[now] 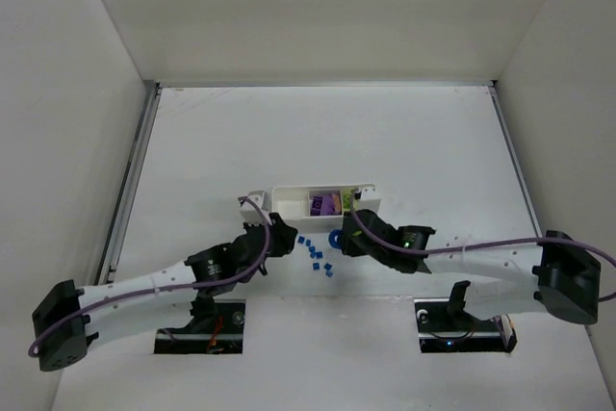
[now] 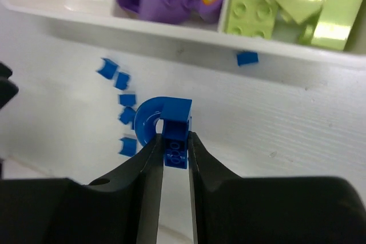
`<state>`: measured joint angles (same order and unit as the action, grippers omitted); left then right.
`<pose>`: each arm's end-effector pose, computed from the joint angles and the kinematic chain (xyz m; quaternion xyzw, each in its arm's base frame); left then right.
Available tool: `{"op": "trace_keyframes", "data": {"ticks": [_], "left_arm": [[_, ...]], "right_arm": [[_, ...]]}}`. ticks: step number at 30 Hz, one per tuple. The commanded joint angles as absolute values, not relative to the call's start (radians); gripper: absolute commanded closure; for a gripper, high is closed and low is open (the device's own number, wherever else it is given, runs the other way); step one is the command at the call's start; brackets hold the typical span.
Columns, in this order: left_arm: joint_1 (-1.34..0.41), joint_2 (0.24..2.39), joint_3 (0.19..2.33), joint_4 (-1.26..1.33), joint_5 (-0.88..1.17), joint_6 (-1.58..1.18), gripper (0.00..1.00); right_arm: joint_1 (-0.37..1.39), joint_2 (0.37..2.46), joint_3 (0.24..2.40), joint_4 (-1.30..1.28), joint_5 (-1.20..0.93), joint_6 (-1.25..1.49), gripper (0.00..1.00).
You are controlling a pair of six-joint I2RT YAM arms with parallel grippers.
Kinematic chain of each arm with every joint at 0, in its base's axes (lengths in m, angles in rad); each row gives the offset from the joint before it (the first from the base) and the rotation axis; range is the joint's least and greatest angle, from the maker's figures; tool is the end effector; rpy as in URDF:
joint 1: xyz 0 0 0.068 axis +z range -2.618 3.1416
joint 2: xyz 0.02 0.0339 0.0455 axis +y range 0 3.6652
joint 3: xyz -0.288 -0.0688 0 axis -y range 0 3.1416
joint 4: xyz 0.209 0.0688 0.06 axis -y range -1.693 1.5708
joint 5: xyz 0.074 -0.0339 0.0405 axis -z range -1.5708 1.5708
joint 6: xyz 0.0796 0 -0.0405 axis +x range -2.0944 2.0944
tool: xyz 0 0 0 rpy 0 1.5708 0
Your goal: Sort the legos into containers by color
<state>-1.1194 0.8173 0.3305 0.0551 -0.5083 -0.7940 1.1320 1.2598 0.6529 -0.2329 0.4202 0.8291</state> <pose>0.1073 -0.1326 0.2187 -0.0018 0.8263 -0.3046 0.4738 0.1295 0.1996 0.2086 -0.0641 0.9142 0.1820 0.3564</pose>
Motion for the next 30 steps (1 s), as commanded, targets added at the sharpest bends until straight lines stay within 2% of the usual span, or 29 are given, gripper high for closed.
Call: {"op": "trace_keyframes", "data": {"ticks": [1,9,14,20,22,25,30], "left_arm": [[-1.058,0.685,0.315,0.026,-0.592,-0.799,0.69],[-0.955,0.569,0.287,-0.061,-0.496,-0.824,0.69],[-0.984,0.583,0.272,-0.083,-0.497,-0.824,0.69],[-0.995,0.670,0.273,-0.065,-0.492,-0.808,0.68],[-0.999,0.712,0.278,-0.042,-0.494,-0.796,0.68],[-1.018,0.777,0.291,-0.005,-0.492,-0.778,0.68],[-1.048,0.899,0.319,0.072,-0.492,-0.753,0.68]], "right_arm": [[1.130,1.221,0.750,-0.204,0.446,0.769,0.74],[1.047,1.485,0.995,-0.003,0.376,0.583,0.73],[1.001,1.633,1.110,0.026,0.345,0.549,0.73],[1.001,1.715,1.170,0.028,0.315,0.552,0.70],[1.001,1.720,1.175,0.029,0.302,0.555,0.67],[1.002,1.707,1.170,0.029,0.305,0.557,0.53],[1.002,1.623,1.105,0.040,0.319,0.564,0.49]]}}
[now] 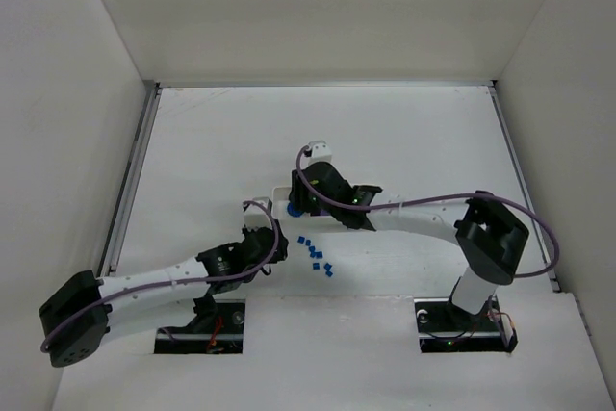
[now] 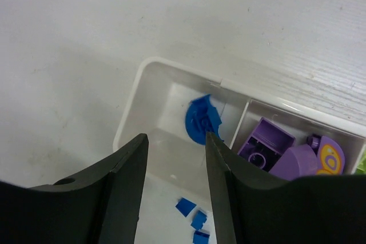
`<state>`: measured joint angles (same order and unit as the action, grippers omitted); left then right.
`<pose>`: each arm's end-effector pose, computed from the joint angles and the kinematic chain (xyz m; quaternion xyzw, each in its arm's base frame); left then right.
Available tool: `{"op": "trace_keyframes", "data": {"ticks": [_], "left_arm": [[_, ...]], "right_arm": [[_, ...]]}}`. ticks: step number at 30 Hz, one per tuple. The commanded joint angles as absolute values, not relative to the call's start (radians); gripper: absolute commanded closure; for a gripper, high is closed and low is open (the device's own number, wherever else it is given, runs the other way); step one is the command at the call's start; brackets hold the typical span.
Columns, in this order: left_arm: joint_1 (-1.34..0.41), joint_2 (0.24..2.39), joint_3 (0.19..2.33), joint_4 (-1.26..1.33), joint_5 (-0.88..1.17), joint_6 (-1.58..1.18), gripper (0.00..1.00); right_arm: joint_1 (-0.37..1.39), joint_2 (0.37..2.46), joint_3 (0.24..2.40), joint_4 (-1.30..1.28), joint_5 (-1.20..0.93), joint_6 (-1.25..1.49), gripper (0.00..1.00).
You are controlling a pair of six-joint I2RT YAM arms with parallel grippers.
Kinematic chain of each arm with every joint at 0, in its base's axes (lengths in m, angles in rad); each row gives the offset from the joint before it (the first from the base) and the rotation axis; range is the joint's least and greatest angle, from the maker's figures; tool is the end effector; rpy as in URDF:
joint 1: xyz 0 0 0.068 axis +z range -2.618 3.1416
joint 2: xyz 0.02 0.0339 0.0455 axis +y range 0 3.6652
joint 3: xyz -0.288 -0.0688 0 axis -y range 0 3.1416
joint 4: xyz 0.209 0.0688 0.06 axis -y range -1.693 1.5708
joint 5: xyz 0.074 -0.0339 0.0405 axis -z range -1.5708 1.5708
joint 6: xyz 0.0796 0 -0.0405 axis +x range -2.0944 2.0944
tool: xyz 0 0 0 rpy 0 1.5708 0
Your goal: Sort the legos into containers by color
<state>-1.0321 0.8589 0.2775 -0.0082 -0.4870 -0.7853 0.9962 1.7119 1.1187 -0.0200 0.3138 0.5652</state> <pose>0.1138 -0.1178 0.1867 -0.0074 0.8635 -0.2299 0.4488 0.2325 0.3138 0.2454 -0.1171 0.8718 0.2217 0.4209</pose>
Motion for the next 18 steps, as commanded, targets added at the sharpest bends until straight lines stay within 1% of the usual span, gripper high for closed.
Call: {"op": "trace_keyframes", "data": {"ticks": [1,6,9,14,18], "left_arm": [[-1.056,0.931,0.327,0.093,-0.492,-0.747,0.69],[-1.070,1.057,0.371,0.158,-0.492,-0.710,0.70],[-1.078,1.123,0.394,0.195,-0.492,-0.692,0.70],[-1.082,1.227,0.433,0.229,-0.489,-0.672,0.71],[-1.088,1.296,0.463,0.226,-0.495,-0.663,0.73]], "right_arm": [[1.002,1.594,1.079,0.047,0.325,0.565,0.50],[1.002,1.421,0.878,0.097,0.359,0.578,0.61],[1.024,1.313,0.738,0.097,0.391,0.615,0.65],[1.029,1.189,0.577,0.049,0.425,0.695,0.66],[1.030,1.134,0.514,0.012,0.426,0.719,0.62]]}}
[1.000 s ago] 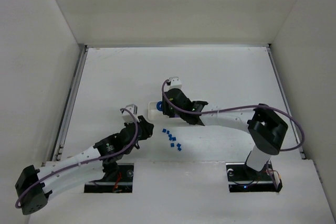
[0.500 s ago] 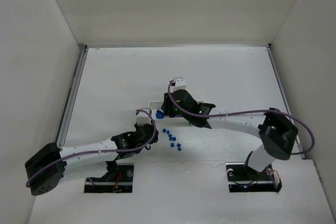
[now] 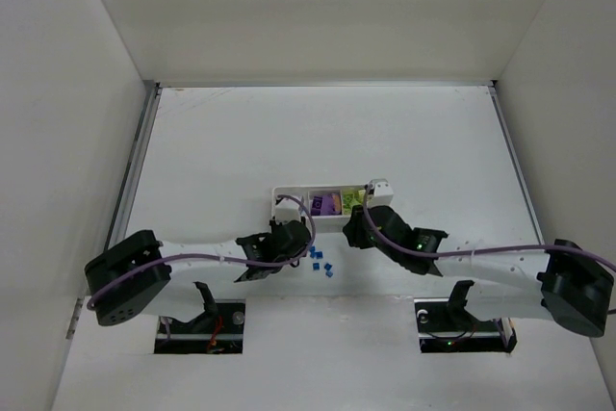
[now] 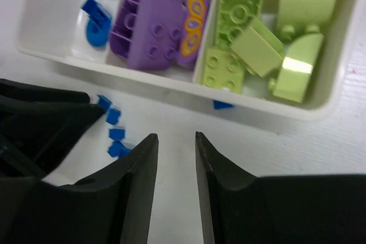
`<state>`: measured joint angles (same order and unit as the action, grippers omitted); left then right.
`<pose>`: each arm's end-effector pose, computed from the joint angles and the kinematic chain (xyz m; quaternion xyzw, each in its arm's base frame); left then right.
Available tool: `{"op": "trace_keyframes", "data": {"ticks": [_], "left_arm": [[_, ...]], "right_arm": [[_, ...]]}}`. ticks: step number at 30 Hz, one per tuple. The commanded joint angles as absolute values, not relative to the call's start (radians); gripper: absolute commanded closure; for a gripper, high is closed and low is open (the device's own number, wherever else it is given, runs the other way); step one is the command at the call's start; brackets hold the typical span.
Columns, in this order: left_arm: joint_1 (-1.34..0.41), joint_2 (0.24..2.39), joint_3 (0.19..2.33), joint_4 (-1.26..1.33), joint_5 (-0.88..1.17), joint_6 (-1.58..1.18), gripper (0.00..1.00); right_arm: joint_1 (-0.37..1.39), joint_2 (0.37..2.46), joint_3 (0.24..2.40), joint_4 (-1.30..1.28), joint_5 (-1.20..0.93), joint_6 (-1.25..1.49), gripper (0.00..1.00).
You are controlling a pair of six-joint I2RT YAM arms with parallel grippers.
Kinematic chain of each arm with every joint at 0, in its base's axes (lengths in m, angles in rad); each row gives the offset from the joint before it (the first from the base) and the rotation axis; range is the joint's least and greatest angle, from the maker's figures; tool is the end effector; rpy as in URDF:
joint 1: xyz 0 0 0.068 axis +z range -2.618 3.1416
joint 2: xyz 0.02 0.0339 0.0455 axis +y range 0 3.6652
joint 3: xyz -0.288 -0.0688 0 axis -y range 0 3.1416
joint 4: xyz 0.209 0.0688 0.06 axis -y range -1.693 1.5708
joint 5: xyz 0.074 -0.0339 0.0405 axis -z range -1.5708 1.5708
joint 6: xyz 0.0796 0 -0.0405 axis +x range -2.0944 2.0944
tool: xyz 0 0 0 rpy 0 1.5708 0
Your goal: Sort the legos into containers by color
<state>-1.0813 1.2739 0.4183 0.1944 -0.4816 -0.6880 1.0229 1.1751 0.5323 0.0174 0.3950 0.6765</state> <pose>0.1417 -0.1876 0.1817 0.0677 0.8761 -0.1943 0.4360 0.1469 0.1819 0.2157 -0.0625 0.8754 0.2200 0.4260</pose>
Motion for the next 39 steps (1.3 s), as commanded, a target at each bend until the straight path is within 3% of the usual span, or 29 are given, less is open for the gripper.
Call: {"op": "trace_keyframes", "data": {"ticks": [1,10,18,23,39], "left_arm": [[-1.088,1.307,0.468,0.224,-0.497,-0.663,0.73],[-1.075,1.367,0.486,0.221,-0.506,-0.675,0.76],[-1.073,1.413,0.496,0.218,-0.535,-0.676,0.83],[-1.079,1.347,0.477,0.199,-0.568,-0.681,0.88],[-1.073,1.075,0.466,0.126,-0.555,-0.666,0.90]], "right_arm": [[1.030,1.125,0.509,0.005,0.426,0.721,0.60],[1.041,1.130,0.494,0.024,0.426,0.712,0.58],[1.041,1.201,0.515,0.038,0.419,0.687,0.49],[1.041,1.261,0.540,0.040,0.431,0.677,0.47],[1.015,1.500,0.606,0.164,0.597,0.666,0.48]]}}
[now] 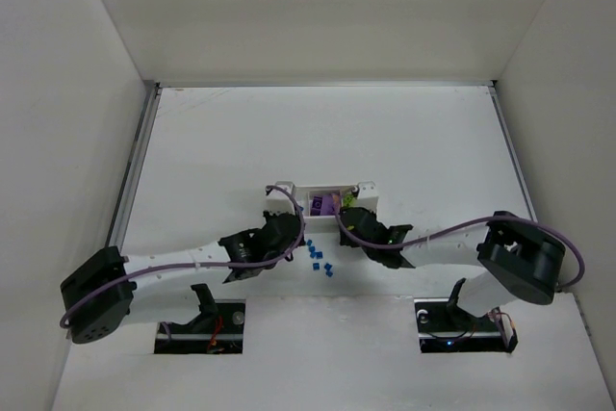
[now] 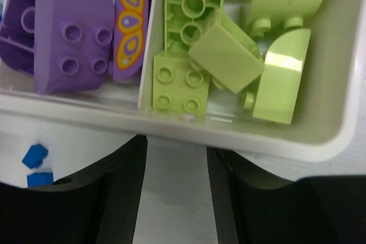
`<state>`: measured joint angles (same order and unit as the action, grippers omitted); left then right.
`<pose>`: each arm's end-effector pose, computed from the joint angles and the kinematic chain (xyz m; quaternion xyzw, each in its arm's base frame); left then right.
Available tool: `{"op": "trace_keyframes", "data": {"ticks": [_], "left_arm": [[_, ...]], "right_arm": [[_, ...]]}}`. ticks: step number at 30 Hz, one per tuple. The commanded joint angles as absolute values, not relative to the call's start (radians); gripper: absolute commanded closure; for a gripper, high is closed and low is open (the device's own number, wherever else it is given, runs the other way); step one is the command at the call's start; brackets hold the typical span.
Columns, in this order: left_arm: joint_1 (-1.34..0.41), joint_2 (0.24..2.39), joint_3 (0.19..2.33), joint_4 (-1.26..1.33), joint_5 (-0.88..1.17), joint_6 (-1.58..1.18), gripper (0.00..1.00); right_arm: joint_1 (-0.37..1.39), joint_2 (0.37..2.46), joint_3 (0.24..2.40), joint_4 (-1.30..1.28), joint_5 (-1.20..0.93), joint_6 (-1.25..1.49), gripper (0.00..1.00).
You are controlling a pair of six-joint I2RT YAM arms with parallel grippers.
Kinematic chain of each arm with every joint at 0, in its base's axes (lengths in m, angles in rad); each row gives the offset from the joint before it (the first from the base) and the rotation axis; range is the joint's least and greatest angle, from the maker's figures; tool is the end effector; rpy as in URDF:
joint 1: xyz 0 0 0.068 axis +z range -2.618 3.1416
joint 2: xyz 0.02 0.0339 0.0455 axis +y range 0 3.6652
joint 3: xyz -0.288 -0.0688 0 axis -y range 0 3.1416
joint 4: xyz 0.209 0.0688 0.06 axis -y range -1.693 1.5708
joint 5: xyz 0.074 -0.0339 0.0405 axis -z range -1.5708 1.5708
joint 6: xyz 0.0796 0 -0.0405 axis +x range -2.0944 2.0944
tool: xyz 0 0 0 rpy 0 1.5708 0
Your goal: Sort the legos into containers by color
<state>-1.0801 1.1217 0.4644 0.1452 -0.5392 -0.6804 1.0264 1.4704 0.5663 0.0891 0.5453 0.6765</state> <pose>0.1403 -0.1758 0.2230 0.0333 0.8421 -0.2288 0.4872 0.1725 0.2053 0.1695 -0.0580 0.8987 0.1024 0.4224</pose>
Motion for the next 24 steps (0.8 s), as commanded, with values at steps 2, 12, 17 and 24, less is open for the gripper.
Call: {"op": "trace_keyframes", "data": {"ticks": [2,12,17,24], "left_arm": [[-1.049,1.063,0.469,0.127,-0.555,-0.660,0.90],[-0.875,1.193,0.526,0.239,-0.512,-0.617,0.90],[-0.851,1.250,0.555,0.271,-0.514,-0.592,0.90],[-0.854,1.249,0.568,0.290,-0.515,-0.575,0.79]], "right_arm": [[1.013,1.520,0.615,0.181,0.609,0.658,0.50],[1.012,1.539,0.629,0.179,0.624,0.649,0.68],[1.031,1.422,0.597,0.143,0.618,0.672,0.70],[1.091,1.292,0.640,0.078,0.589,0.666,0.70]]}}
